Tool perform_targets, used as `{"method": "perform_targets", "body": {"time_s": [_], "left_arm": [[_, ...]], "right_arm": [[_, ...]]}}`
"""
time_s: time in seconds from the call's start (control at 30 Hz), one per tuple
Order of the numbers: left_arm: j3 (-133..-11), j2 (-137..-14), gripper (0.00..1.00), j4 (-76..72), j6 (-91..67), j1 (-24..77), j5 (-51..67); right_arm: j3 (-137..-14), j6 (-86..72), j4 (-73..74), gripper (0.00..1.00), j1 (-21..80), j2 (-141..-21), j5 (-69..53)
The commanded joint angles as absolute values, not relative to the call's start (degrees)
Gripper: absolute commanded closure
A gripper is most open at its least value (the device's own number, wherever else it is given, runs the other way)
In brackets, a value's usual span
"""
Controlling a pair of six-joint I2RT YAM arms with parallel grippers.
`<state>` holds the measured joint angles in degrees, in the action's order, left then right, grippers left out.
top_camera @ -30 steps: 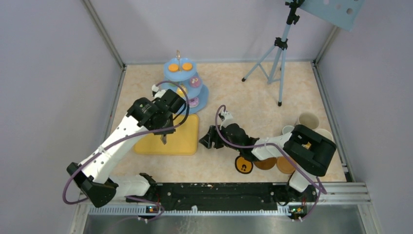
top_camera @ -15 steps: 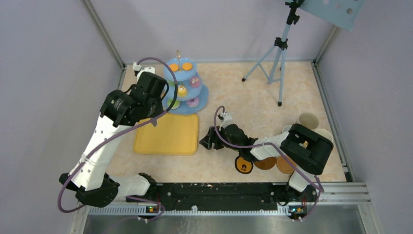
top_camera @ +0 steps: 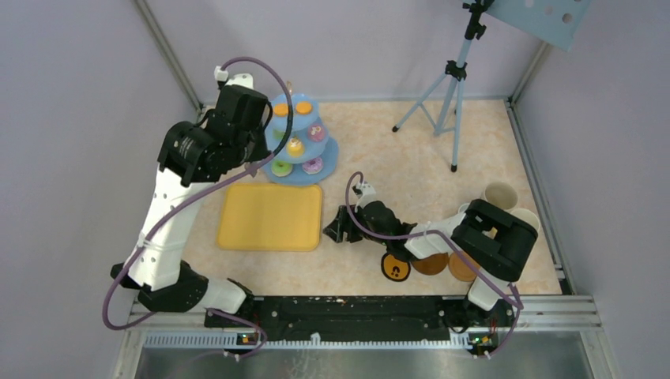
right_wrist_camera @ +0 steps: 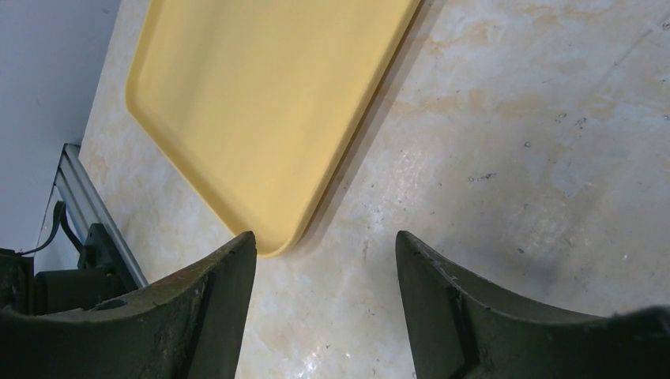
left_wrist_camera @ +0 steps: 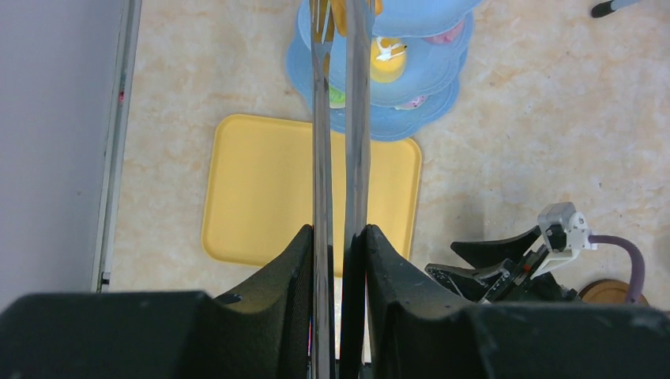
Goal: Serve the afternoon tea
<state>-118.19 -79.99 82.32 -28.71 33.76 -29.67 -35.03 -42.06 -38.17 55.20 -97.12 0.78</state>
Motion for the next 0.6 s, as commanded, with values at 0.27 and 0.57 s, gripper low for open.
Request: {"method": "perform_targets", "body": {"time_s": [0.27, 0.57], "left_arm": [[-122.04, -87.14, 0.76, 76.42, -25.57, 33.49, -31.33], [-119.1, -88.74, 0.76, 73.33, -25.18, 33.49, -31.31]], "right_arm": [[-36.83, -41.08, -39.96, 0.36, 54.67, -96.35, 1.56], [-36.74, -41.05, -40.11, 0.36, 54.59, -96.48, 1.43]]}}
